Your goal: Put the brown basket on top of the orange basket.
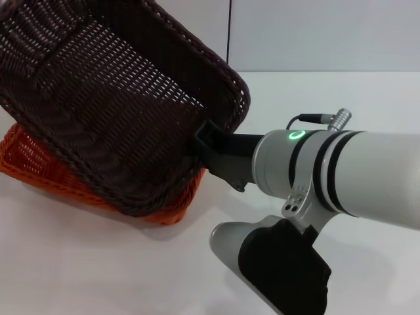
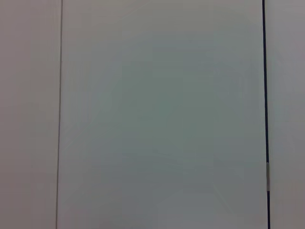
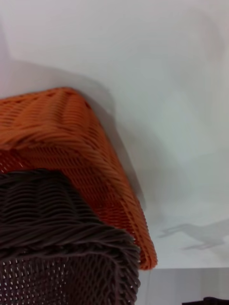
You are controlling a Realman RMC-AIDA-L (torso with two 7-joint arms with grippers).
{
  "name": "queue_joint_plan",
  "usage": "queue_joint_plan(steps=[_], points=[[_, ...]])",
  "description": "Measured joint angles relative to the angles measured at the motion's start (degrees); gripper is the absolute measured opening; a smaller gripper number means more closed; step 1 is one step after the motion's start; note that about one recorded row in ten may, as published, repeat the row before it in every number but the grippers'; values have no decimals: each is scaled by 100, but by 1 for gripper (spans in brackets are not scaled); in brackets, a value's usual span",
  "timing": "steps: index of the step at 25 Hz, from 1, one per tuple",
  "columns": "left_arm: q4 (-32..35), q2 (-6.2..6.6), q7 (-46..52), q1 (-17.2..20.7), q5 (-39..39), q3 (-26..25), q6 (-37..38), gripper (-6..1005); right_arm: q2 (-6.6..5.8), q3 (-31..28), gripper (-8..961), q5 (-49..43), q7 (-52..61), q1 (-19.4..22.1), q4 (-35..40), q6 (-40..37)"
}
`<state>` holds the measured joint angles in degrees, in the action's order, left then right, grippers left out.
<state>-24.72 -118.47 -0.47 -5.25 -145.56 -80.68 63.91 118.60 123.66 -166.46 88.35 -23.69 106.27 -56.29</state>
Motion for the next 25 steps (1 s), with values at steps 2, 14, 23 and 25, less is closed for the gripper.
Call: queue_joint_plan(steps=[2, 14, 23, 25], points=[[0, 0, 0, -1, 1, 0, -9, 728, -3, -19, 229, -17, 4, 52, -41, 43], [-36, 5, -22, -38, -16, 67, -134, 728, -2, -5, 388, -72, -8, 378, 243, 308], [2, 10, -45, -61, -17, 83, -145, 728, 6, 491, 697, -79, -43, 1256, 1110, 338], [9, 17, -46, -61, -17, 88, -145, 728, 45, 574, 704, -80, -53, 1546, 1193, 598]])
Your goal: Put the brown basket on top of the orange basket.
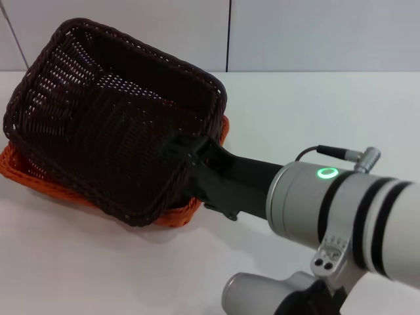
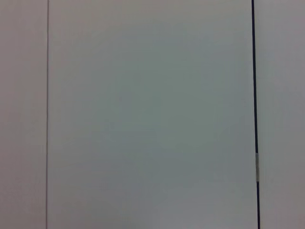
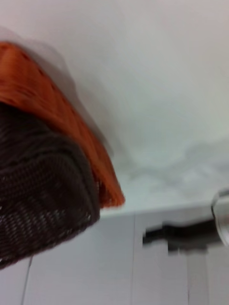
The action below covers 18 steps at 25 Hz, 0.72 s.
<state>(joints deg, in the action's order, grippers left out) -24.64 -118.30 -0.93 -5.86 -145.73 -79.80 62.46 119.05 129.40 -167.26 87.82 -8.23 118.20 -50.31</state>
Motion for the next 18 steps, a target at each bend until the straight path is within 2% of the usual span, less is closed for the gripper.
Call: queue_joint_plan(steps=[5, 9, 13, 16, 17, 18], points=[[11, 11, 28, 27, 1, -22, 0, 728, 52, 11, 704, 9, 288, 666, -168, 1375], [94, 17, 26, -18, 2, -42, 1, 728, 41, -492, 705, 46, 1500, 781, -658, 2845], [104, 18, 7, -31, 16, -51, 44, 728, 43, -1132, 705, 104, 3065, 1015, -1423, 4690], [104, 16, 10, -26, 45, -117, 117, 728, 39, -1596, 705, 807, 3916, 1175, -2170, 6053], [104, 15, 45, -18, 45, -183, 162, 728, 17, -1864, 705, 1732, 4145, 1245, -2642, 6760], [104, 15, 45, -18, 45, -183, 162, 728, 17, -1864, 704, 1732, 4145, 1245, -2642, 6760]])
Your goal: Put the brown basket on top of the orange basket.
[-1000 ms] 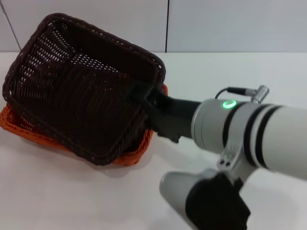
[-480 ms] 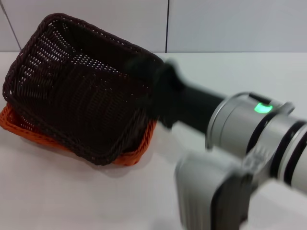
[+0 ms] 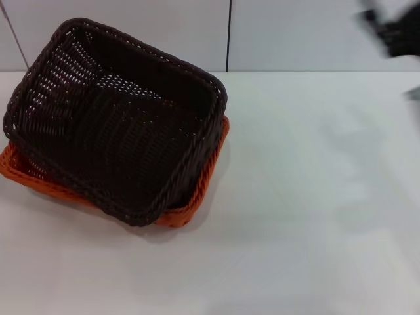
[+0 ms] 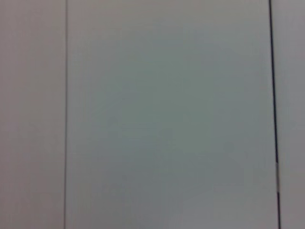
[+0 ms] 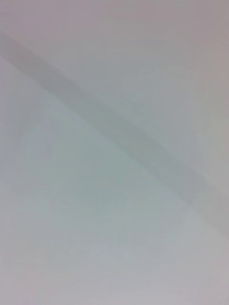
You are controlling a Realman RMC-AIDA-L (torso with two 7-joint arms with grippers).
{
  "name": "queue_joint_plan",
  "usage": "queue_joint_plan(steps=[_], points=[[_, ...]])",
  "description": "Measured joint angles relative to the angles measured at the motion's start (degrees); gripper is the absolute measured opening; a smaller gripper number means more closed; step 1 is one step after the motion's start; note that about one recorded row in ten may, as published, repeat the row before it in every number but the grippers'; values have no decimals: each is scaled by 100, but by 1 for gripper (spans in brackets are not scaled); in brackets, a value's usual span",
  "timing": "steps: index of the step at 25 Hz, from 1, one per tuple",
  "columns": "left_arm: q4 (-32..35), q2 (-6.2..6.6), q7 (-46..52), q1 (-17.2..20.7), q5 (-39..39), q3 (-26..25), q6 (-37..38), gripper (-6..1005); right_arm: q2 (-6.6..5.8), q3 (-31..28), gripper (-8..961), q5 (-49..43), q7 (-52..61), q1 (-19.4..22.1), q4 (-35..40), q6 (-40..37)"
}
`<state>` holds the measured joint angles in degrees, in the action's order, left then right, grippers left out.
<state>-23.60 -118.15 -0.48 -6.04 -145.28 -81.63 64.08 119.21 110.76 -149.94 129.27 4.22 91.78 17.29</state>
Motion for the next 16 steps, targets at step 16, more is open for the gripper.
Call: queue_joint_plan(steps=[16], points=[[51, -8, 31, -89, 0, -372, 210, 728, 8, 252, 704, 2416, 3832, -769, -4771, 5281]])
